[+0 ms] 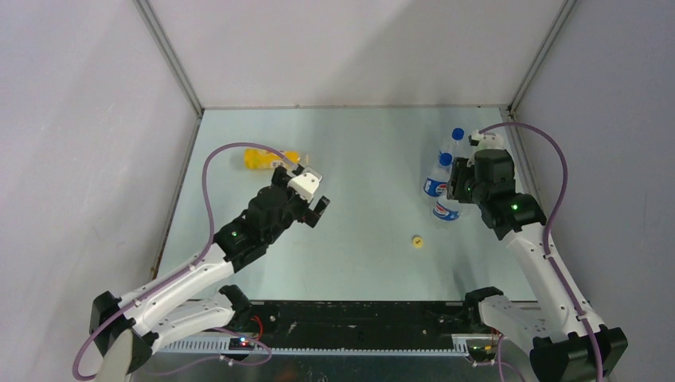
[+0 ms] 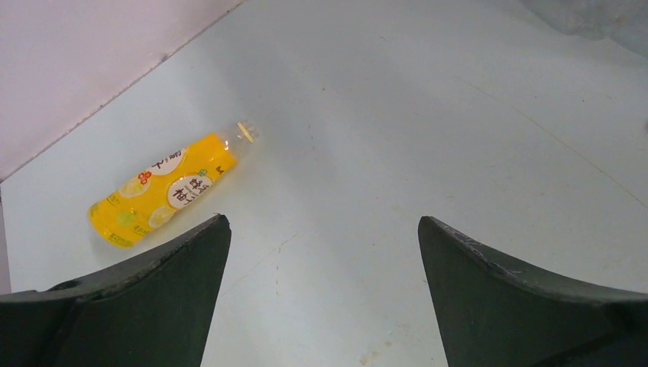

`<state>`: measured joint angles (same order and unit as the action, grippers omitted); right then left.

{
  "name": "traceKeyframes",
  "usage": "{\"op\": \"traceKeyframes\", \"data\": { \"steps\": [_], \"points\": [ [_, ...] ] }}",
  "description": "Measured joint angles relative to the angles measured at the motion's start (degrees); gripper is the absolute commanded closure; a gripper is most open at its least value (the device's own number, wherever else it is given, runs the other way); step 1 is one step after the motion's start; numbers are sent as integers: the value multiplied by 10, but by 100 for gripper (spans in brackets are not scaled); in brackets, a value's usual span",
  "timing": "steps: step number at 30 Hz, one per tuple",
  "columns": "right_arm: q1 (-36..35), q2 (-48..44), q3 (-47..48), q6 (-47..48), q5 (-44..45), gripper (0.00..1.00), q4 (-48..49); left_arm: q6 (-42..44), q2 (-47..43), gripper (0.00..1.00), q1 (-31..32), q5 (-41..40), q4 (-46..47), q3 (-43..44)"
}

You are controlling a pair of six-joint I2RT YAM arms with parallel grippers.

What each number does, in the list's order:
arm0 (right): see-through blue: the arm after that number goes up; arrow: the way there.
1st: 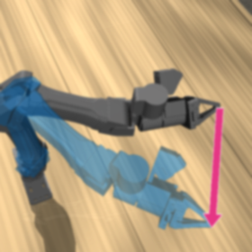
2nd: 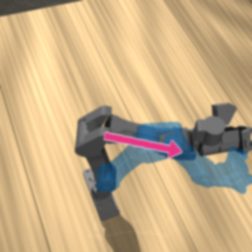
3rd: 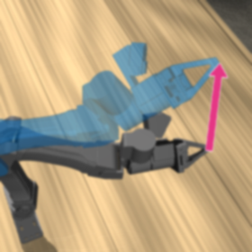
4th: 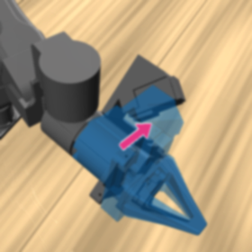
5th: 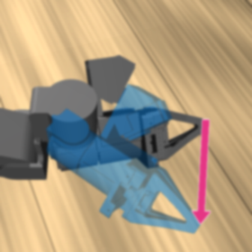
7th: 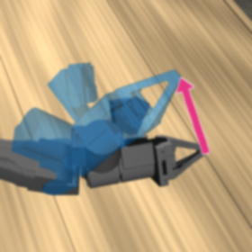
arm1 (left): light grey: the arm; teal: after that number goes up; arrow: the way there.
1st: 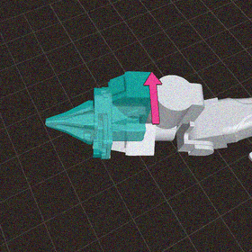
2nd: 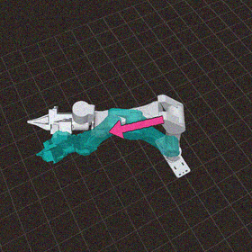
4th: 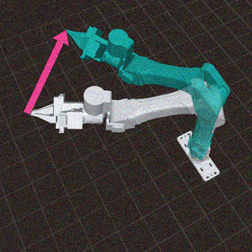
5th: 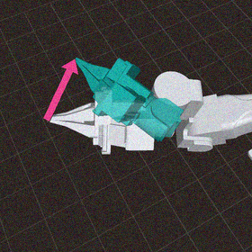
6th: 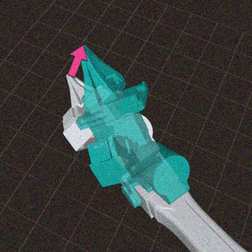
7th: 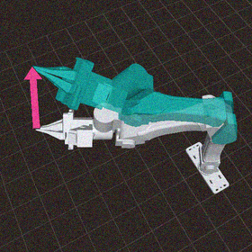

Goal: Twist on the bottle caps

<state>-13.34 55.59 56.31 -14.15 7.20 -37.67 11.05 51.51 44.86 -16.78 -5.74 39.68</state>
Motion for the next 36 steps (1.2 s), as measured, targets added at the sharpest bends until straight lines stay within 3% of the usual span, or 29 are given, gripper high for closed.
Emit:
{"op": "traceKeyframes", "data": {
  "steps": [6,12,19,23,24,26,36],
  "points": [
    [0,0,0,0,1,47,0,0,3,0,0,0,-10,3],
    [0,-7,0,-4,1,33,0,0,5,0,0,0,-13,3],
    [0,-29,13,10,3,26,-13,0,8,0,0,0,-16,3],
    [0,-59,31,38,4,16,-17,1,25,0,0,-3,-39,20],
    [0,-68,35,45,5,4,-17,1,33,0,-1,-5,-48,29],
    [0,-94,42,66,3,1,-17,3,52,0,-8,-6,-61,48],
    [0,-181,52,165,-41,1,-14,63,184,0,-116,25,-139,152]
  ]
}}
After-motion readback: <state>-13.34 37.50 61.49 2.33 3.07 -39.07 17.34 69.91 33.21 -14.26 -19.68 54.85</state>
